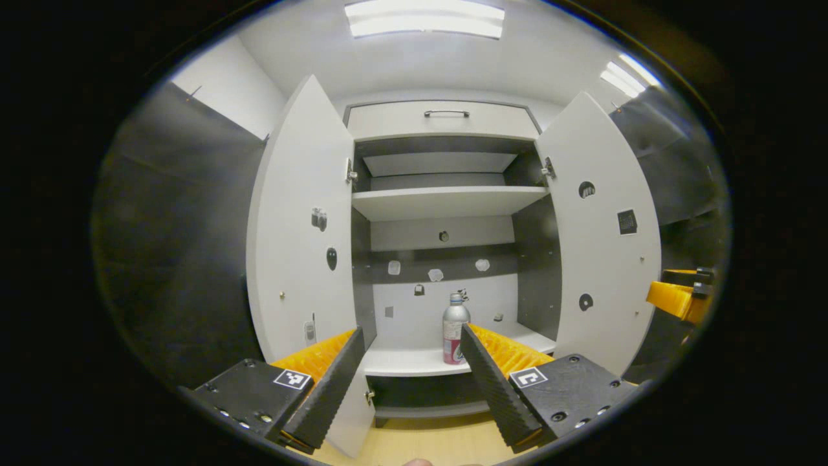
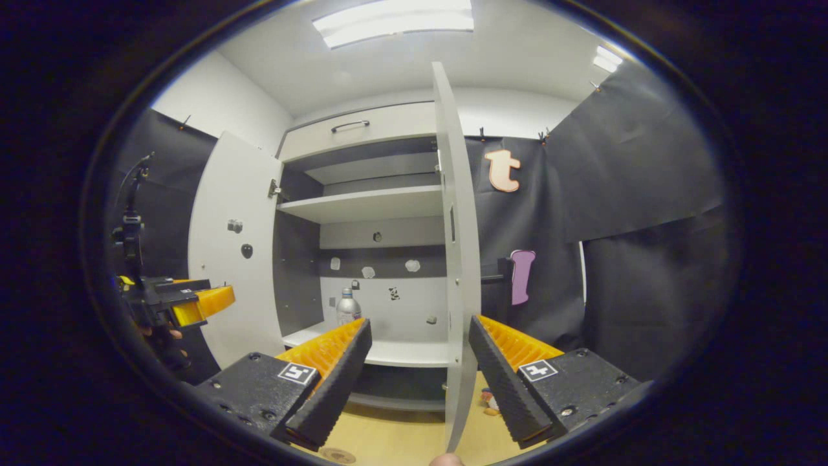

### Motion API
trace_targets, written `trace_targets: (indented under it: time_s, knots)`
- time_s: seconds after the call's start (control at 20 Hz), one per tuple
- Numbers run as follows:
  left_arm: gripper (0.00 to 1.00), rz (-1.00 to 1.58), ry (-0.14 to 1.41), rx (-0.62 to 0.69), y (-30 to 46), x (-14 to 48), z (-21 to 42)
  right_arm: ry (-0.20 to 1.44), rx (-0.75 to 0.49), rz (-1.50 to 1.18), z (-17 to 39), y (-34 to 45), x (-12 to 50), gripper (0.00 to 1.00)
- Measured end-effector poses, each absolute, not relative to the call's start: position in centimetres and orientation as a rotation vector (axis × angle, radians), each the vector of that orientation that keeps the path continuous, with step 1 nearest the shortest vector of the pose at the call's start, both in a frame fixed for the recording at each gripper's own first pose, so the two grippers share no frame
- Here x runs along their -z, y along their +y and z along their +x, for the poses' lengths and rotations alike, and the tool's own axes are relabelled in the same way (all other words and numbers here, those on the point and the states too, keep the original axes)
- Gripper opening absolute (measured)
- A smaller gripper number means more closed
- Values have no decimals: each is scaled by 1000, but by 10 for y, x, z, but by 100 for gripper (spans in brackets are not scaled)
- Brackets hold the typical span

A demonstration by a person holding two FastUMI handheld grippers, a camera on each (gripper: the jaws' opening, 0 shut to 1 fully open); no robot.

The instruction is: Grasp the bottle in the cabinet with the left hand and place it on the coaster, then close the right door with the right hand and the left door with the left hand.

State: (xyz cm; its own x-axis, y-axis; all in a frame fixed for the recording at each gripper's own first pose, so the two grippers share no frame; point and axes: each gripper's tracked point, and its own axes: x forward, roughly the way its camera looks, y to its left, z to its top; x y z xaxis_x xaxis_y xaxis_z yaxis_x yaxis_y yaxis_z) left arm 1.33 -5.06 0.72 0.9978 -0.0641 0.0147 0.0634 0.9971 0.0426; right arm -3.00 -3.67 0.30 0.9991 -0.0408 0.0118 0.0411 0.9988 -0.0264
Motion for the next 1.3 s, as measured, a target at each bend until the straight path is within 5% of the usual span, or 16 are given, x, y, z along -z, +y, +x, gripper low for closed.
trace_targets:
  time_s: [1.3]
  knots:
    - [97, 6, 41, 98, -114, 83, 219, 3, 418, -38, -95, -144, 9, 95]
